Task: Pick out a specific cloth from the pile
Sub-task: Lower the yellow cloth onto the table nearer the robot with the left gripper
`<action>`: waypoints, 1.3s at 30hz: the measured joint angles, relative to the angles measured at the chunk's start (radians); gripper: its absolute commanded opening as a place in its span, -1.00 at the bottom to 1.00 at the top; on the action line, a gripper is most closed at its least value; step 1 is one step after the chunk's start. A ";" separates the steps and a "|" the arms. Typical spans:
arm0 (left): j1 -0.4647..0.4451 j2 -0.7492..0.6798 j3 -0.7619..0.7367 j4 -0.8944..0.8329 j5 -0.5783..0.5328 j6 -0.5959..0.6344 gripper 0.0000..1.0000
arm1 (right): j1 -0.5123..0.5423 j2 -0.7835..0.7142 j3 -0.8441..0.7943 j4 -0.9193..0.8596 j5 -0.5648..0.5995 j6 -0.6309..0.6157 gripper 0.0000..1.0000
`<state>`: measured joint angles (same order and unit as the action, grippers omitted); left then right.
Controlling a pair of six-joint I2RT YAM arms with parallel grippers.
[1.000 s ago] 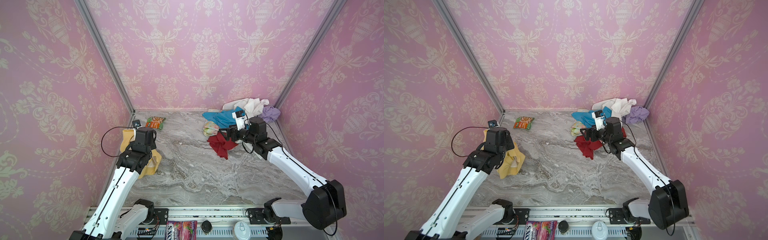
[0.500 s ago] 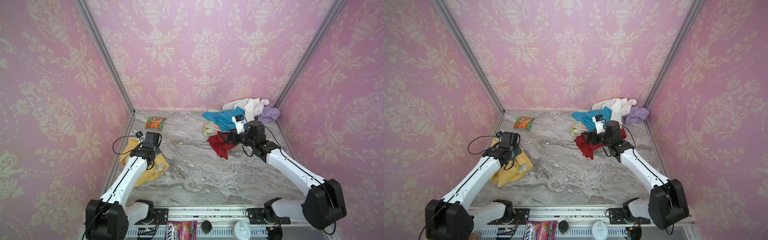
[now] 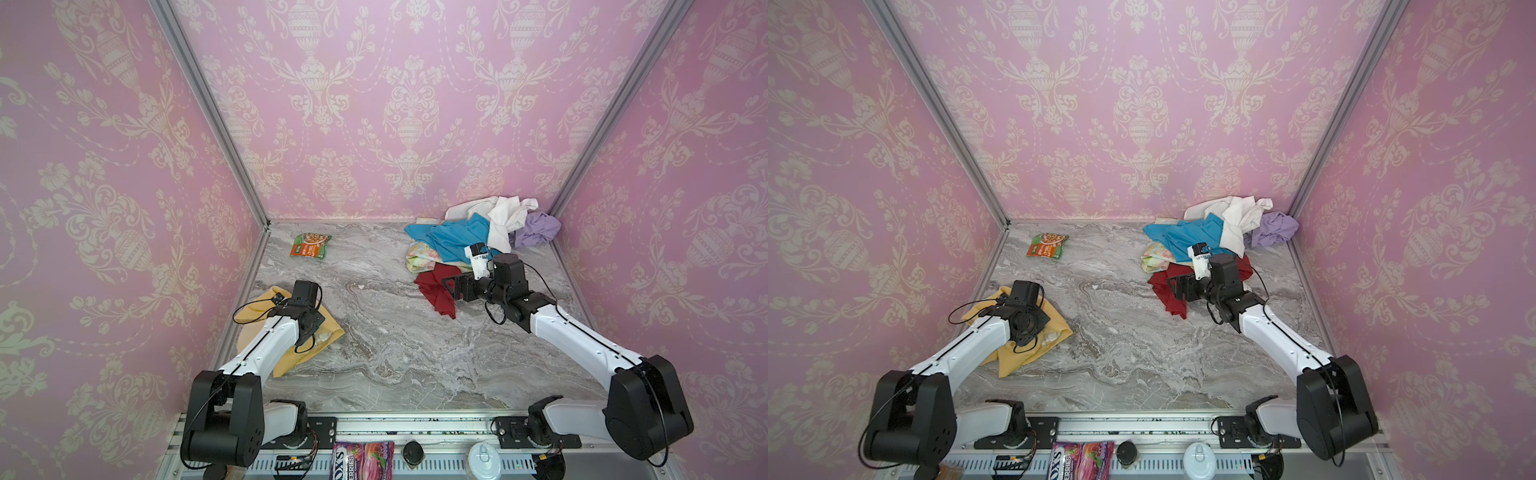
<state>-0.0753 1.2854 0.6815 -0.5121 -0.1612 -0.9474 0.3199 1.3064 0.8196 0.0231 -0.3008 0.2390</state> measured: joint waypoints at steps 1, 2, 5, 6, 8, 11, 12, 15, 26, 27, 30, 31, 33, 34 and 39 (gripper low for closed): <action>0.001 0.011 0.000 0.007 0.006 -0.004 -1.00 | -0.001 -0.002 -0.004 0.000 0.003 0.000 0.73; 0.003 0.025 0.000 0.017 0.016 -0.008 -1.00 | -0.004 -0.002 -0.008 0.002 0.003 0.000 0.73; 0.011 0.069 0.000 0.045 0.042 -0.014 -1.00 | -0.017 -0.004 -0.021 0.007 0.011 0.000 0.74; 0.014 0.085 0.000 0.054 0.053 -0.014 -1.00 | -0.022 -0.004 -0.024 0.007 0.013 0.000 0.74; 0.015 0.112 0.000 0.070 0.068 -0.014 -1.00 | -0.029 -0.004 -0.025 0.006 0.014 0.000 0.74; 0.020 0.146 0.011 0.087 0.086 -0.014 -0.99 | -0.035 -0.004 -0.025 0.006 0.014 0.000 0.74; 0.020 0.158 0.019 0.093 0.092 -0.014 -0.99 | -0.037 -0.004 -0.025 0.006 0.014 0.000 0.74; 0.020 0.179 0.037 0.109 0.104 -0.014 -0.86 | -0.037 -0.003 -0.025 0.006 0.014 0.000 0.75; 0.020 0.105 0.122 -0.058 0.073 0.033 0.44 | -0.050 0.000 -0.001 -0.010 0.013 -0.003 0.75; 0.020 0.091 0.138 -0.084 0.065 0.041 0.52 | -0.052 0.000 -0.001 -0.010 0.013 -0.003 0.75; 0.020 0.055 0.176 -0.147 0.047 0.059 0.71 | -0.056 0.000 0.000 -0.013 0.014 -0.002 0.75; 0.020 0.046 0.185 -0.163 0.046 0.067 0.78 | -0.056 0.000 0.000 -0.013 0.014 -0.002 0.75; 0.020 0.029 0.202 -0.194 0.043 0.081 0.90 | -0.057 0.000 0.005 -0.017 0.014 0.000 0.75; 0.020 0.022 0.212 -0.211 0.042 0.093 0.97 | -0.058 0.000 0.010 -0.021 0.014 0.000 0.75; 0.020 -0.002 0.273 -0.277 0.042 0.134 0.99 | -0.061 0.000 0.035 -0.026 0.013 0.000 0.75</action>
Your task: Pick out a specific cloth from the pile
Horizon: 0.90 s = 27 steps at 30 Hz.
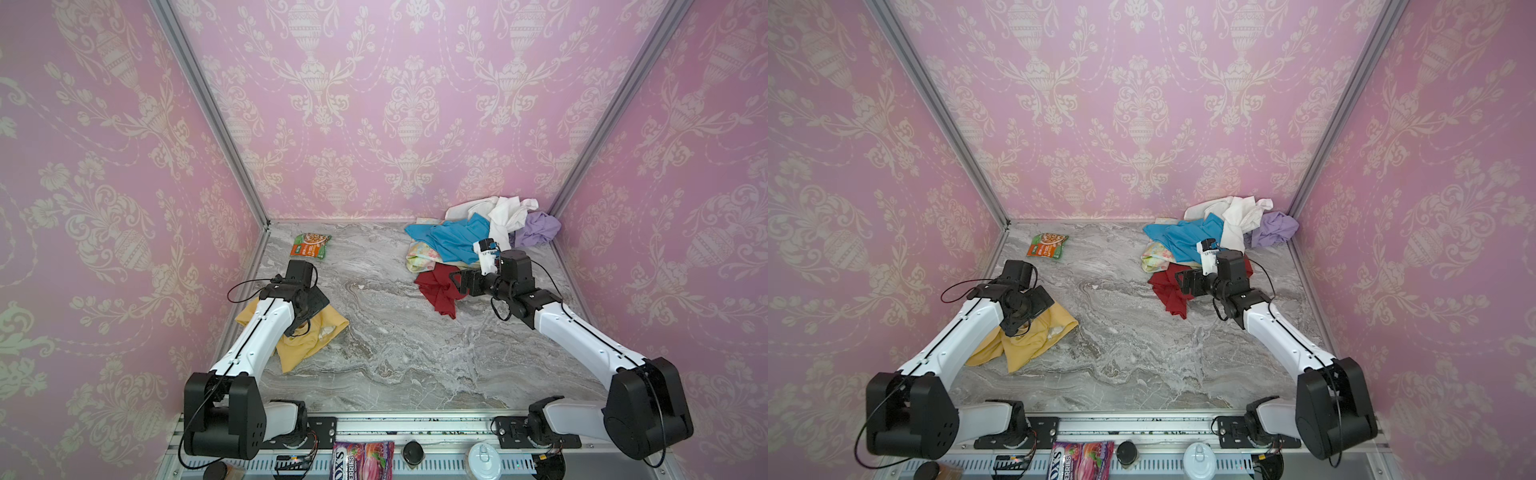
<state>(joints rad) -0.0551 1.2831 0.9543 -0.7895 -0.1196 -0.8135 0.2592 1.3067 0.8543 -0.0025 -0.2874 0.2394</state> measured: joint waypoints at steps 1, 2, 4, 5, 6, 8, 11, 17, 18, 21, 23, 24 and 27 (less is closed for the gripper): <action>0.000 -0.008 0.011 -0.009 0.000 0.010 0.99 | -0.001 0.000 0.005 -0.004 -0.001 0.000 0.75; 0.000 -0.017 0.020 -0.016 0.000 0.017 0.99 | -0.002 0.000 0.009 -0.006 0.000 0.000 0.76; 0.000 -0.045 0.034 -0.026 -0.001 0.034 0.99 | -0.005 0.000 0.017 -0.010 0.000 0.000 0.76; 0.000 -0.060 0.038 -0.029 -0.001 0.042 0.99 | -0.005 0.000 0.021 -0.012 0.000 0.000 0.76; 0.000 -0.076 0.043 -0.032 -0.002 0.048 0.99 | -0.006 0.000 0.025 -0.014 0.000 0.000 0.76; -0.001 -0.103 0.060 -0.044 -0.004 0.066 0.99 | -0.008 0.000 0.034 -0.014 -0.001 0.000 0.76; -0.015 -0.135 0.092 -0.046 -0.027 0.099 0.99 | -0.010 0.000 0.045 -0.018 -0.001 0.000 0.76; -0.040 -0.199 0.108 0.054 -0.052 0.217 0.99 | -0.026 -0.015 0.048 -0.018 0.016 0.014 0.76; -0.040 -0.202 0.108 0.088 -0.054 0.245 0.99 | -0.037 -0.023 0.048 -0.017 0.020 0.019 0.77; -0.040 -0.197 0.109 0.195 -0.055 0.335 0.99 | -0.072 -0.066 0.037 -0.016 0.040 0.023 0.76; -0.040 -0.189 0.106 0.278 -0.056 0.410 0.99 | -0.095 -0.105 0.019 -0.018 0.057 0.020 0.78; -0.039 -0.188 0.097 0.328 -0.059 0.444 0.99 | -0.107 -0.129 0.009 -0.021 0.071 0.015 0.78; -0.012 -0.185 0.047 0.461 -0.059 0.527 0.99 | -0.147 -0.205 -0.033 -0.029 0.120 -0.020 0.79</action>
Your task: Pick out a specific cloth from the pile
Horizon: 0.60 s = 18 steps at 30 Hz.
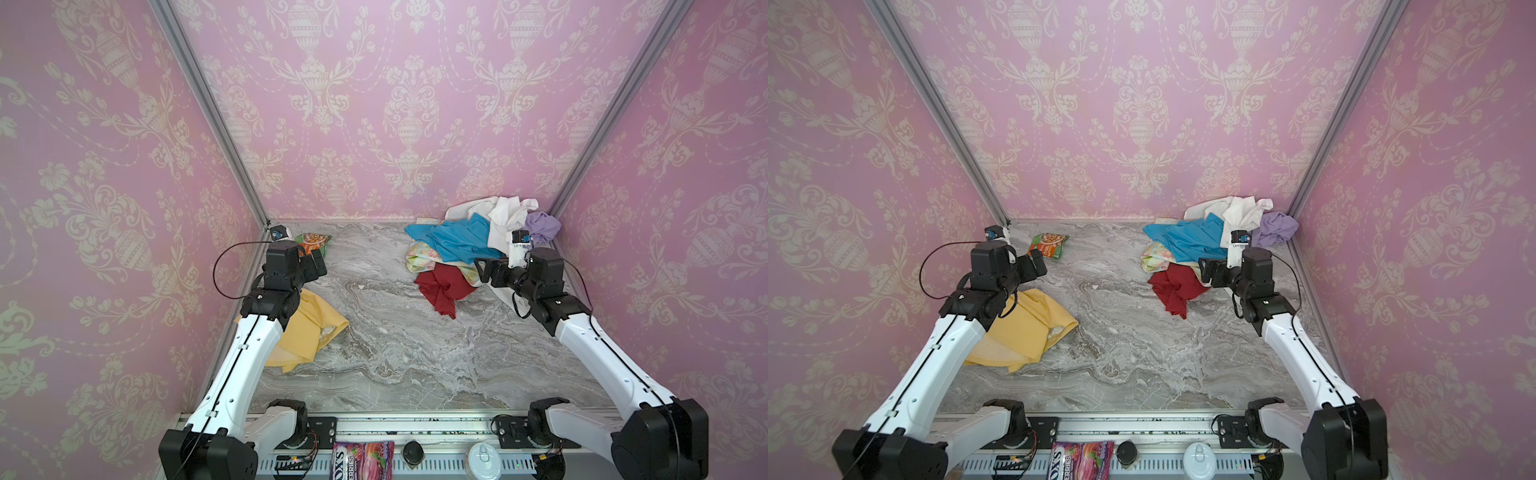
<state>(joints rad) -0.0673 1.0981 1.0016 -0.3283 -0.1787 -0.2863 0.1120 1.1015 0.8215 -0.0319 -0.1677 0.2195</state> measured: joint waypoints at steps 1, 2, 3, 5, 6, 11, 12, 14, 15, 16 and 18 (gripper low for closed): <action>0.016 0.004 -0.022 0.037 0.000 0.018 0.99 | -0.016 -0.032 -0.023 -0.002 0.017 -0.014 0.79; 0.030 0.007 -0.045 0.070 0.000 0.031 0.99 | -0.030 -0.057 -0.042 -0.005 0.032 -0.024 0.80; 0.042 0.006 -0.079 0.105 0.000 0.042 0.99 | -0.049 -0.092 -0.071 -0.006 0.051 -0.038 0.80; 0.060 -0.007 -0.165 0.180 -0.004 0.058 0.99 | -0.082 -0.159 -0.130 -0.010 0.084 -0.062 0.81; 0.071 -0.023 -0.225 0.218 -0.004 0.062 0.99 | -0.096 -0.193 -0.161 -0.011 0.101 -0.072 0.81; 0.115 -0.103 -0.475 0.351 -0.004 0.081 0.99 | -0.121 -0.352 -0.334 0.011 0.166 -0.101 0.84; 0.118 -0.117 -0.518 0.383 -0.004 0.089 0.99 | -0.123 -0.384 -0.378 0.020 0.176 -0.106 0.89; 0.120 -0.135 -0.577 0.434 -0.004 0.101 0.99 | -0.123 -0.423 -0.451 0.044 0.190 -0.117 0.90; 0.122 -0.138 -0.602 0.462 -0.003 0.109 0.99 | -0.123 -0.433 -0.485 0.063 0.196 -0.119 0.91; 0.124 -0.138 -0.621 0.486 -0.003 0.115 0.99 | -0.123 -0.433 -0.514 0.087 0.203 -0.121 0.91; 0.126 -0.136 -0.659 0.542 -0.003 0.126 0.99 | -0.123 -0.417 -0.565 0.142 0.220 -0.126 0.91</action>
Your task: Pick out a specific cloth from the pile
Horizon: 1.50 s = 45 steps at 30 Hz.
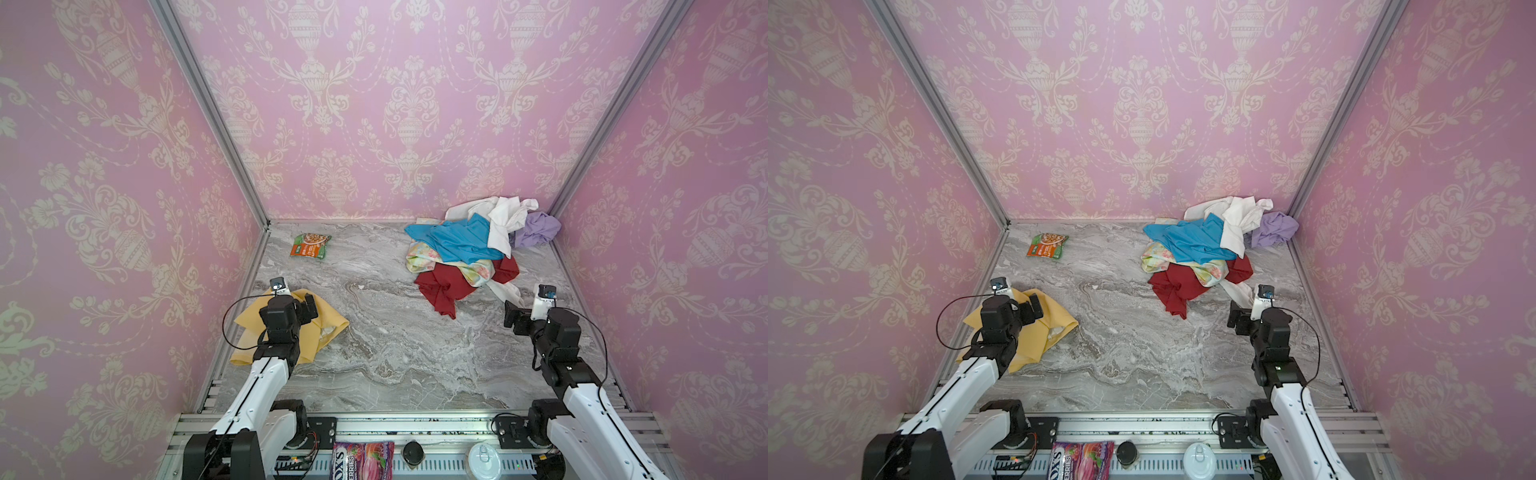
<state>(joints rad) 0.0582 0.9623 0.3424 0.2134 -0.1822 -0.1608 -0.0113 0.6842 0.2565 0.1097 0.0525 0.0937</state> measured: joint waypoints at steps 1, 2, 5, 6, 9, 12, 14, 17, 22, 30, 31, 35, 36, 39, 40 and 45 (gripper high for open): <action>0.000 0.003 -0.013 0.024 0.000 0.003 0.99 | 0.000 0.017 -0.013 0.024 0.006 -0.001 0.91; 0.000 0.013 -0.027 0.054 0.001 0.007 0.99 | 0.000 0.045 -0.024 0.062 0.014 -0.002 0.91; 0.000 0.072 -0.055 0.149 0.003 0.012 0.99 | 0.000 0.170 -0.035 0.185 0.024 -0.008 0.91; 0.000 0.100 -0.063 0.185 0.005 0.014 0.99 | 0.000 0.219 -0.036 0.229 0.026 -0.009 0.91; 0.000 0.187 -0.073 0.274 0.016 0.015 0.99 | 0.000 0.357 -0.035 0.356 0.024 -0.013 0.90; 0.000 0.278 -0.074 0.372 0.019 0.015 0.99 | 0.000 0.495 -0.014 0.442 0.018 -0.016 0.90; 0.000 0.332 -0.072 0.429 0.019 0.015 0.99 | 0.000 0.565 0.005 0.496 0.011 -0.016 0.90; 0.000 0.397 -0.063 0.492 0.024 0.015 0.99 | 0.000 0.643 0.055 0.545 -0.003 -0.017 0.90; 0.000 0.428 -0.046 0.549 0.025 0.015 0.99 | 0.002 0.746 0.108 0.671 -0.015 -0.017 0.98; 0.000 0.483 0.012 0.556 0.045 0.021 0.99 | 0.021 0.858 0.106 0.774 -0.015 -0.024 1.00; 0.000 0.491 0.020 0.559 0.047 0.025 0.99 | 0.021 0.858 0.106 0.782 -0.015 -0.024 1.00; 0.001 0.608 0.015 0.713 0.054 0.045 0.99 | 0.020 0.858 0.106 0.810 -0.015 -0.024 1.00; 0.001 0.642 0.013 0.732 0.058 0.048 0.99 | 0.020 0.858 0.106 0.813 -0.015 -0.024 1.00; 0.003 0.663 0.004 0.747 0.069 0.053 0.99 | 0.020 0.858 0.106 0.820 -0.015 -0.024 1.00; 0.004 0.663 0.003 0.761 0.069 0.056 0.99 | 0.020 0.858 0.106 0.821 -0.015 -0.024 1.00; 0.003 0.665 0.003 0.800 0.071 0.067 0.99 | 0.020 0.858 0.106 0.821 -0.015 -0.024 1.00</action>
<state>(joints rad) 0.0616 1.6272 0.3450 1.0138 -0.1108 -0.0940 0.0090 1.5425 0.3630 0.9302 0.0376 0.0700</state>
